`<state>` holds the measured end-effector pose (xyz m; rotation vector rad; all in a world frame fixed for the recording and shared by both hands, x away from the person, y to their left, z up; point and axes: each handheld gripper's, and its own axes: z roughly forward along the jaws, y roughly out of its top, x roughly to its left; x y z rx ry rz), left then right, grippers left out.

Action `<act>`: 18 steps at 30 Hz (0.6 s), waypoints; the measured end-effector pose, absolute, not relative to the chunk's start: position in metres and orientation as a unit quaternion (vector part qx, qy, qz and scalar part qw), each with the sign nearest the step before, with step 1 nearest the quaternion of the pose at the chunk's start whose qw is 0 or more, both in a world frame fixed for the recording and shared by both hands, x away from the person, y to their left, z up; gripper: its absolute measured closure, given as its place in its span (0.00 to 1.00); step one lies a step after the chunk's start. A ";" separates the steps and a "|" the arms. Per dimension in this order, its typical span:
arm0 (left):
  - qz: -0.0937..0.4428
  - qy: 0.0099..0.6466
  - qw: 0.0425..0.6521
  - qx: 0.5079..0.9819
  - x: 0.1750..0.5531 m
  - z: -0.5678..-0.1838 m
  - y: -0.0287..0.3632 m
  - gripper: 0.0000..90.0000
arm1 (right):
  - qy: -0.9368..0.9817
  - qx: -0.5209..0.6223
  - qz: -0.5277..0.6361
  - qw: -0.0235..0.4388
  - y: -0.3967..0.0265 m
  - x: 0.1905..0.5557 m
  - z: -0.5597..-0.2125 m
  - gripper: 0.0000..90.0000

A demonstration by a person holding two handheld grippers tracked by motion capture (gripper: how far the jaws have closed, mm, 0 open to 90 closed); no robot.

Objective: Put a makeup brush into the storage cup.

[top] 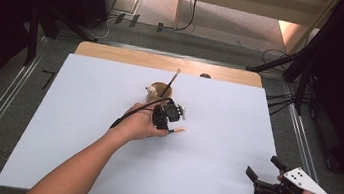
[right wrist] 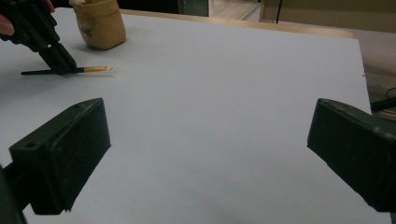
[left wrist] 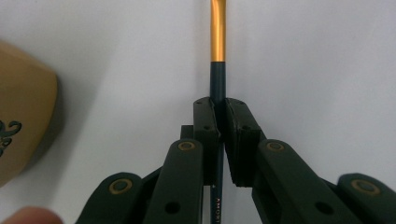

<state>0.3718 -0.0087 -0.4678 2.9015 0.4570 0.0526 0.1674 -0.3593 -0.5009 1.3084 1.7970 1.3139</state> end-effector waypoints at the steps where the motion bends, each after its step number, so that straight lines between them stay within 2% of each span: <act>1: 0.015 0.156 0.108 0.982 0.372 -0.467 -0.008 0.94 | 0.669 0.487 0.489 0.276 -0.359 0.167 -0.501 0.00; 18: 0.021 0.171 0.163 0.971 0.376 -0.448 0.005 0.94 | 0.669 0.488 0.489 0.276 -0.359 0.168 -0.501 0.00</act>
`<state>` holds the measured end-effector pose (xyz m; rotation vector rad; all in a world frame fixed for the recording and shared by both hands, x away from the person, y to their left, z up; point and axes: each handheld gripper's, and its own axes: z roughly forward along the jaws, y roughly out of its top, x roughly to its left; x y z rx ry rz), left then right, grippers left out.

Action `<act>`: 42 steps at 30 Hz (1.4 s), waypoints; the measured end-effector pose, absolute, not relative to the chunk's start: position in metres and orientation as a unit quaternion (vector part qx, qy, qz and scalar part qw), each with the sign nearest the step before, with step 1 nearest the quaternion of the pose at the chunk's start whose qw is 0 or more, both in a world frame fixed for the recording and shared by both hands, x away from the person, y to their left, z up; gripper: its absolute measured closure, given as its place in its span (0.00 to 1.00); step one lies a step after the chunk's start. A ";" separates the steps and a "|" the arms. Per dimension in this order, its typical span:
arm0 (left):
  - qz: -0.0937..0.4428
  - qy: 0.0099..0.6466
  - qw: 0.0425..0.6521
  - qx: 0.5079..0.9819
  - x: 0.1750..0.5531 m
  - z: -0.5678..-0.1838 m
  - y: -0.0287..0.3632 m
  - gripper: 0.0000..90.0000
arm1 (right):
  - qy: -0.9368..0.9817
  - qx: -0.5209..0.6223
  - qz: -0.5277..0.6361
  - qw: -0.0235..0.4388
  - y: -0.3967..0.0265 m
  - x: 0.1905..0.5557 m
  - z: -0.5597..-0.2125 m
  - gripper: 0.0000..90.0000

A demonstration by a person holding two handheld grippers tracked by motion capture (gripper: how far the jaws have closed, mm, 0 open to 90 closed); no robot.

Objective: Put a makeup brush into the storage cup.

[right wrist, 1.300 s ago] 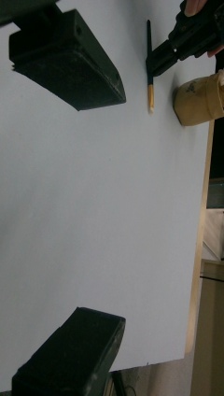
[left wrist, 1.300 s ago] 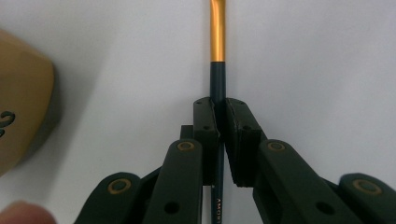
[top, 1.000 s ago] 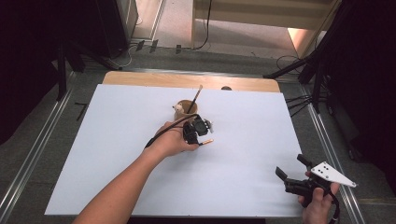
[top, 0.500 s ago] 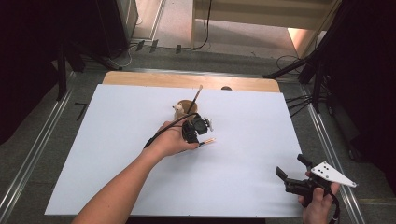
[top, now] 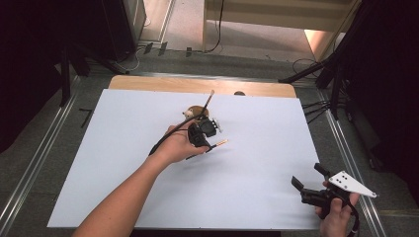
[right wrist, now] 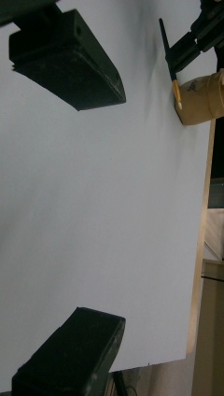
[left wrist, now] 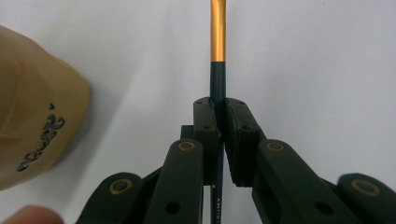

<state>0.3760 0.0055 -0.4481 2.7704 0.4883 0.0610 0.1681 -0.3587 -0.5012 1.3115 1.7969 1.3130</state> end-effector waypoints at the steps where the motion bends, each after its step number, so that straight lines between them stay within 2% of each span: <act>1: 0.022 0.173 0.167 0.970 0.376 -0.447 0.006 0.94 | 0.669 0.488 0.489 0.275 -0.359 0.168 -0.501 0.00; 17: 0.035 0.202 0.246 0.947 0.383 -0.426 0.022 0.94 | 0.667 0.489 0.489 0.275 -0.359 0.168 -0.501 0.00; 42: 0.093 0.240 0.369 0.893 0.388 -0.397 0.048 0.94 | 0.668 0.489 0.489 0.274 -0.358 0.168 -0.502 0.00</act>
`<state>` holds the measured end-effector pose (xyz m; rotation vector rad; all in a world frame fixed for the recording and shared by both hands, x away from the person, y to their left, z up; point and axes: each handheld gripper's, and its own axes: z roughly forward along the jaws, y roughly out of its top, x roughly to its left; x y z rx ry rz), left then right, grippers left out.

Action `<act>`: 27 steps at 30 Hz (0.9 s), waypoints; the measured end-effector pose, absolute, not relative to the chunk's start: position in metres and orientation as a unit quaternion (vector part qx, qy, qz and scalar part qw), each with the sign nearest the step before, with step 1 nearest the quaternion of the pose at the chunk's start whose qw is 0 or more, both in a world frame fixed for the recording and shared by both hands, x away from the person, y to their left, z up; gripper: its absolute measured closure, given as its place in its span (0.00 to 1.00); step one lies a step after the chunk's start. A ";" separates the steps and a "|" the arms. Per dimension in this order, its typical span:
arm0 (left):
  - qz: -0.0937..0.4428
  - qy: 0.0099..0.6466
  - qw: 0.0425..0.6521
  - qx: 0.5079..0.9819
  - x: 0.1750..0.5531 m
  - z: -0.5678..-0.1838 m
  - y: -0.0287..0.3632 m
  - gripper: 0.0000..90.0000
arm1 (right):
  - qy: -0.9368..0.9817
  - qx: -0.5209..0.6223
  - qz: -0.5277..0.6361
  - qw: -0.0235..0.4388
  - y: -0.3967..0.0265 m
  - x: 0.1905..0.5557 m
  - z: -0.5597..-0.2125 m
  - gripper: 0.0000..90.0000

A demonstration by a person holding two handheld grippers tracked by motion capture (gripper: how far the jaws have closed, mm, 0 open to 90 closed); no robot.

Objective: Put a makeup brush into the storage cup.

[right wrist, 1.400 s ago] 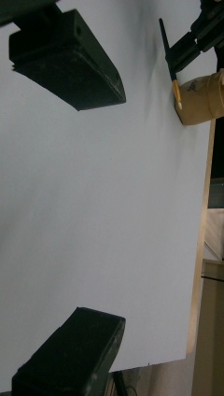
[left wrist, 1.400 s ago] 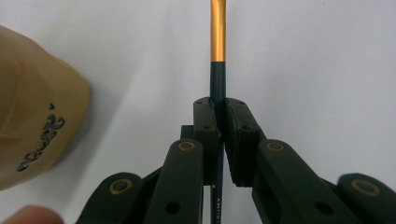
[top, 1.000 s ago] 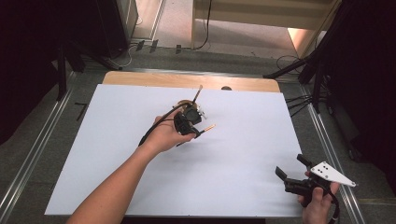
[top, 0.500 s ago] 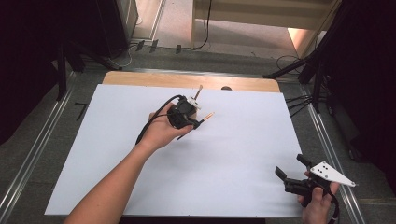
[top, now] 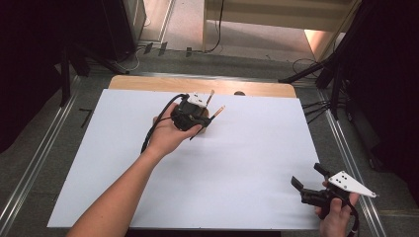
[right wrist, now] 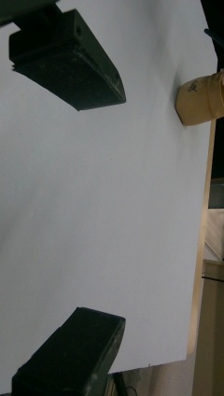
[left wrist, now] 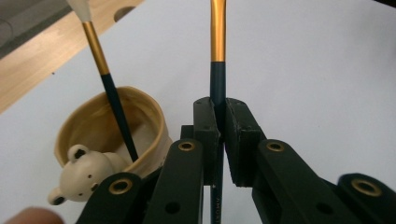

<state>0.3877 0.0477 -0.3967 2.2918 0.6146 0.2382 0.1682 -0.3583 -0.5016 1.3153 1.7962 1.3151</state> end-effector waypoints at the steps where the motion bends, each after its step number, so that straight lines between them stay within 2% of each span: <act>1: 0.092 0.242 0.376 0.890 0.388 -0.396 0.049 0.94 | 0.669 0.488 0.489 0.275 -0.358 0.168 -0.502 0.00; 27: 0.126 0.275 0.482 0.822 0.390 -0.379 0.069 0.94 | 0.669 0.488 0.488 0.277 -0.359 0.168 -0.502 0.00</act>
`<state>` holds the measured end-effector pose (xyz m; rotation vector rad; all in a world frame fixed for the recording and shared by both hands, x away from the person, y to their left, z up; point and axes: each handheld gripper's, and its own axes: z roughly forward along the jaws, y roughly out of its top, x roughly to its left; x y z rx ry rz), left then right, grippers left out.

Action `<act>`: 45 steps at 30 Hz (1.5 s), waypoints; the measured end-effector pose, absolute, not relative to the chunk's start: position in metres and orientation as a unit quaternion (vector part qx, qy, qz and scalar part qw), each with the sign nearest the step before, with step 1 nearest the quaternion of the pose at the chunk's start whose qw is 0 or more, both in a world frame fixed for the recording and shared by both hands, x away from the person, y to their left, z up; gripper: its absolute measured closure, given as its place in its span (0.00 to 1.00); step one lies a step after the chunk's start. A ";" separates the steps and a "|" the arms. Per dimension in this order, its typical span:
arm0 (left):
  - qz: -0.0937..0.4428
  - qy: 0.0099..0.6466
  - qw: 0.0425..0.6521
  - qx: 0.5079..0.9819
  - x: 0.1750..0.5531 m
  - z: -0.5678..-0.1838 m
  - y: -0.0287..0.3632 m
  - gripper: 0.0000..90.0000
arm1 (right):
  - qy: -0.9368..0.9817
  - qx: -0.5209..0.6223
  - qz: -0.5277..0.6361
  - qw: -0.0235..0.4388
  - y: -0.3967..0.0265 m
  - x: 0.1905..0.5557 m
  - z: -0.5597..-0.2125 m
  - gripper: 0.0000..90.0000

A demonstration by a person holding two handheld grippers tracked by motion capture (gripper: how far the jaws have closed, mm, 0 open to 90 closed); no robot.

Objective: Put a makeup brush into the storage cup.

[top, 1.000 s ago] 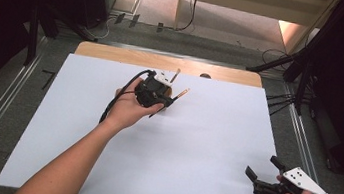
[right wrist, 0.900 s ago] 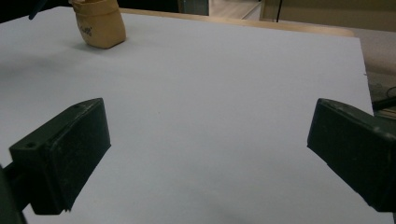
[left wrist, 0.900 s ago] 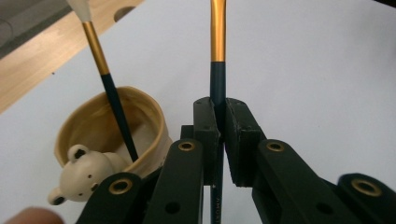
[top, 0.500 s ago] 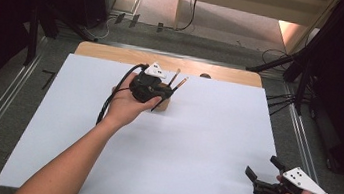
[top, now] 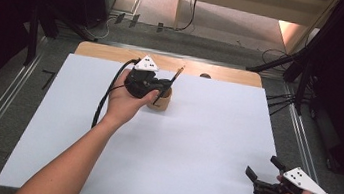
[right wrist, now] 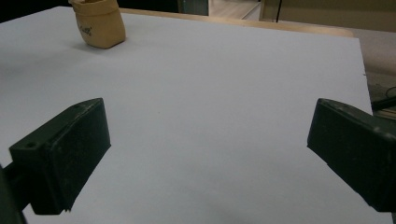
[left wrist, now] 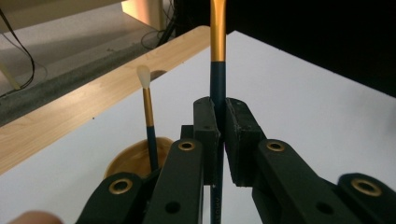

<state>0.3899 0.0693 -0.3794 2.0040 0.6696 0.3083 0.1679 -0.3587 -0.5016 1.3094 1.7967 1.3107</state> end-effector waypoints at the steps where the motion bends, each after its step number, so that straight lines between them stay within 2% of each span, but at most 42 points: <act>1: 0.127 0.275 0.485 0.820 0.390 -0.379 0.070 0.94 | 0.669 0.488 0.488 0.276 -0.359 0.168 -0.502 0.00; 18: 0.149 0.296 0.537 0.776 0.394 -0.380 0.077 0.94 | 0.669 0.488 0.488 0.276 -0.359 0.168 -0.502 0.00; 27: 0.137 0.303 0.558 0.761 0.398 -0.384 0.077 0.94 | 0.669 0.488 0.489 0.276 -0.359 0.167 -0.501 0.00; 45: 0.172 0.324 0.592 0.717 0.408 -0.400 0.074 0.94 | 0.666 0.489 0.492 0.274 -0.358 0.167 -0.501 0.00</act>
